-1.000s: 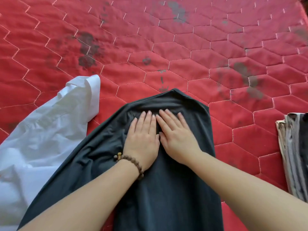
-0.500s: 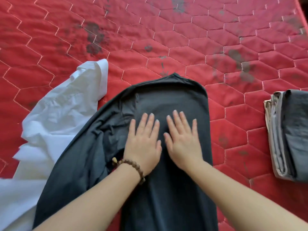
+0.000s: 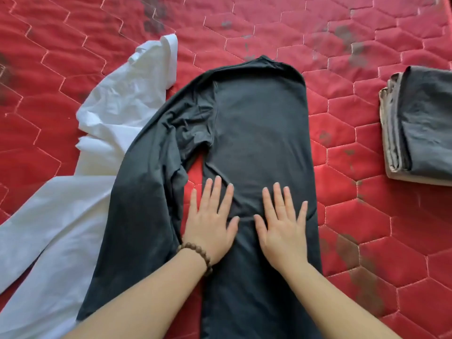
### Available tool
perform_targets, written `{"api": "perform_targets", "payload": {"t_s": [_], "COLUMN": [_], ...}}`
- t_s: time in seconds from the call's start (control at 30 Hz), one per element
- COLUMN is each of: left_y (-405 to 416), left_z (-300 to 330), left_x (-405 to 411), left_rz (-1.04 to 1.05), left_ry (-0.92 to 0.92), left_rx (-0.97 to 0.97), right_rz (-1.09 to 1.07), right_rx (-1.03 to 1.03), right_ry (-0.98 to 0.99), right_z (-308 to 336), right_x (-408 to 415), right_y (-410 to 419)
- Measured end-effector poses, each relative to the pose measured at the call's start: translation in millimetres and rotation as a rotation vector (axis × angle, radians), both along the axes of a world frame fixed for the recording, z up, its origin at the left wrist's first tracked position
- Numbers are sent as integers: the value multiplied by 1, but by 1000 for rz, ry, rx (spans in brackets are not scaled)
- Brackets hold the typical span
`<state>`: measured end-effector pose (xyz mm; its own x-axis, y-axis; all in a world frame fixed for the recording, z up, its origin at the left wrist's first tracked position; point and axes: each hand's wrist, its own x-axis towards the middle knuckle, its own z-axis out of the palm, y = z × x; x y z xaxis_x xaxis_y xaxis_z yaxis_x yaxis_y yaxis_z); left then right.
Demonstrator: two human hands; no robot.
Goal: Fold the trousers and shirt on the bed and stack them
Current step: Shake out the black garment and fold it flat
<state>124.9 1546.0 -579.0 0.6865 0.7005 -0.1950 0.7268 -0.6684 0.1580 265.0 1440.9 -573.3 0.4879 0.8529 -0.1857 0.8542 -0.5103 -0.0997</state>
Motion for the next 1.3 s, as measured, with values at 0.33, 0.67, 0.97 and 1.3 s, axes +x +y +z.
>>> {"api": "perform_targets", "payload": {"t_s": [0.33,0.67,0.97,1.3], "left_y": [-112,-205,-201,-196], "left_z": [6,34,49,48], "left_x": [-83,-112,-127,-112], "left_rz": [109,380,514,310], "left_ry": [4,-365,-561,-351], "left_rx": [-26,-404,-382,-25], "right_rz": [-92,-367,-659,-307], "right_rx": [-68,117,275,216], "right_ry": [-6,186,424,81], "right_z": [-3,28,41,40], "right_x": [-50,-82,-84,-101], "right_y": [-122,-207,-210,-189]}}
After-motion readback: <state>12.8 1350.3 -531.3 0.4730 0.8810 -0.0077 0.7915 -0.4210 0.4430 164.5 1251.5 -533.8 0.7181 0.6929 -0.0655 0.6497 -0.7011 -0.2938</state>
